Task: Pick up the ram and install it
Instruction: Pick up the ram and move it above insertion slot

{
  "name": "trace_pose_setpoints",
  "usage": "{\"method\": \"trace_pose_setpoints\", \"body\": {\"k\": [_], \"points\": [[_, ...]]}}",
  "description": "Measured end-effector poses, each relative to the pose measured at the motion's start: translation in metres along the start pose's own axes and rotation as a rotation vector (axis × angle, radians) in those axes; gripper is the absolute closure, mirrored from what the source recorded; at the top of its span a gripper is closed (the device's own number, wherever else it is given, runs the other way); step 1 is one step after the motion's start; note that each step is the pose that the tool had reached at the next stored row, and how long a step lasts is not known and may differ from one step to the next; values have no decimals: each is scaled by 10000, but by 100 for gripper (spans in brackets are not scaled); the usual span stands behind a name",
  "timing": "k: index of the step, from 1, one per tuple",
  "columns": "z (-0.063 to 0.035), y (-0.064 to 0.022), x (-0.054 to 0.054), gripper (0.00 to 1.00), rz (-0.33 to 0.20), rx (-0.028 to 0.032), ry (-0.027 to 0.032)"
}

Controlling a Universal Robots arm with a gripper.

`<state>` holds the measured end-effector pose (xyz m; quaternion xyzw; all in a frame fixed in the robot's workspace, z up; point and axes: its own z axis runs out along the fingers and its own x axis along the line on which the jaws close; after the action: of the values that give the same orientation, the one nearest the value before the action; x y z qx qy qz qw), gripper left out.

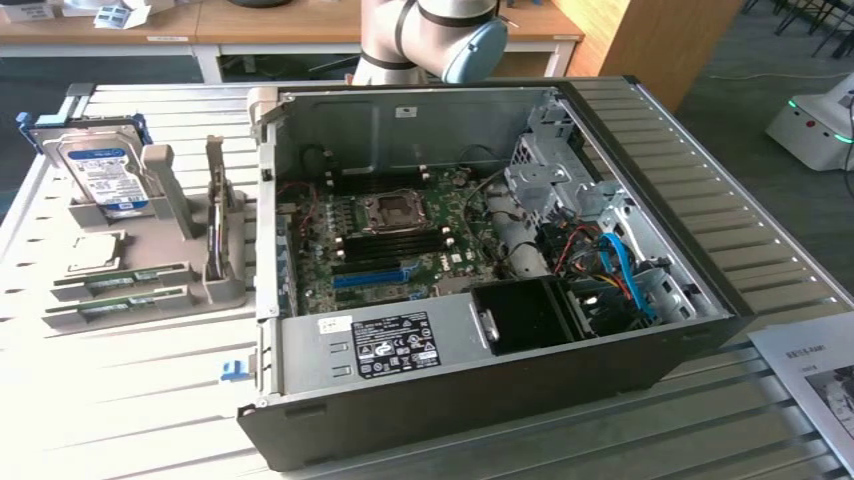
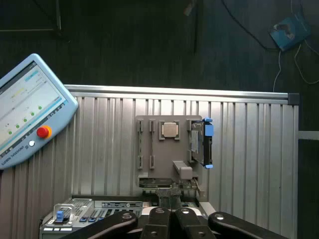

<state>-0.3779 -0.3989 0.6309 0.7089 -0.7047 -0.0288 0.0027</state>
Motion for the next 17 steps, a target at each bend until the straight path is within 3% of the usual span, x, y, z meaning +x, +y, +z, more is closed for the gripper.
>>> {"method": "trace_pose_setpoints", "body": {"k": [10, 17], "points": [[-7, 0, 0, 87, 0, 0, -1], [51, -3, 2, 87, -1, 6, 0]]}}
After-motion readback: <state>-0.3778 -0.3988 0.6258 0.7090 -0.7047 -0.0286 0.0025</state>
